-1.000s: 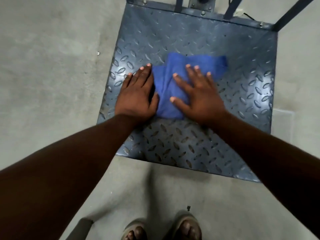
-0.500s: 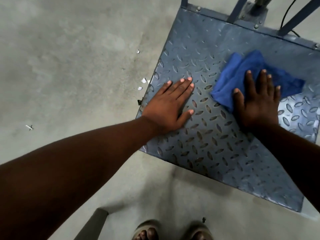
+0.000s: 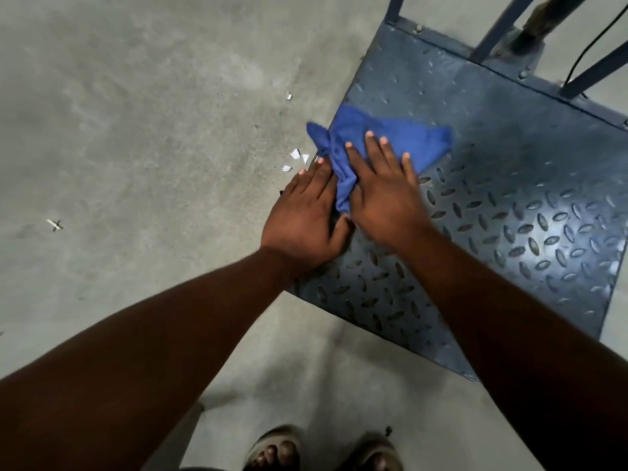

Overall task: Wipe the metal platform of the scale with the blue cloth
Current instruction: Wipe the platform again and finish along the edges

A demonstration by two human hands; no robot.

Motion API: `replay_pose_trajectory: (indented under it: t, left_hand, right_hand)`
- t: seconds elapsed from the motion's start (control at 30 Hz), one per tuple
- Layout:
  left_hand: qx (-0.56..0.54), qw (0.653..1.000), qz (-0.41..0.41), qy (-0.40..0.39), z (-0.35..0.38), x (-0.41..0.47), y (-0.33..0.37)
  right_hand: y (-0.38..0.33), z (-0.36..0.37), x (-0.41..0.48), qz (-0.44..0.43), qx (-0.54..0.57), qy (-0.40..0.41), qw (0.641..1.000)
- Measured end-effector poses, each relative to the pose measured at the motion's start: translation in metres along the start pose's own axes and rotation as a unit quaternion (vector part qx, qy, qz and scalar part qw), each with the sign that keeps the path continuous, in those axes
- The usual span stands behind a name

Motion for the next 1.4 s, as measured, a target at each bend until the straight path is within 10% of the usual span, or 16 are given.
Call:
replay_pose_trajectory:
  t: [0.2,0.33,0.5,0.6,0.73,0.83,0.97,1.13,1.27,1.4]
  left_hand:
    - [0.033,0.998,-0.012,-0.047,-0.002,0.002,-0.001]
    - [0.023,0.999,-0.012,-0.037,-0.001,0.001,0.000]
    - [0.047,0.997,-0.014,-0.057,-0.002,0.002,0.001]
    - [0.042,0.997,-0.016,-0.065,-0.002,0.001,0.002]
    - [0.056,0.995,-0.016,-0.077,-0.003,0.002,0.001]
    - [0.046,0.997,-0.012,-0.064,-0.001,0.002,0.001]
    - [0.065,0.994,-0.020,-0.085,0.000,0.002,0.000]
    - [0.053,0.994,-0.034,-0.093,0.001,0.004,0.001]
    - [0.064,0.993,-0.025,-0.097,0.003,0.003,0.002]
    - [0.056,0.995,-0.023,-0.085,0.002,0.004,0.002]
  right_hand:
    - [0.064,-0.018,0.047,0.162,0.037,-0.024,0.986]
    - [0.010,-0.016,0.045,-0.068,0.025,-0.044,0.996]
    - [0.039,-0.025,0.079,0.098,0.019,-0.019,0.995]
    - [0.022,-0.022,0.073,-0.059,-0.007,-0.016,0.998]
    - [0.045,-0.036,0.082,0.033,0.002,-0.024,0.999]
    - [0.018,-0.023,0.074,-0.172,-0.019,-0.050,0.984]
    - [0.044,-0.034,0.104,0.071,0.007,-0.016,0.997]
    - [0.003,-0.031,0.112,-0.233,-0.009,-0.089,0.968]
    - [0.053,-0.039,0.141,0.024,0.011,-0.019,0.999]
    - [0.029,-0.028,0.107,-0.102,0.006,-0.024,0.994]
Point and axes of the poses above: each hand's wrist, its own x-axis towards the middle knuckle, its own z-axis out of the palm, y = z × x, the point moved 3 cm from there along x, towards the middle knuckle, and after that the axes turned 3 degrees about y, right-handed, at the moved point
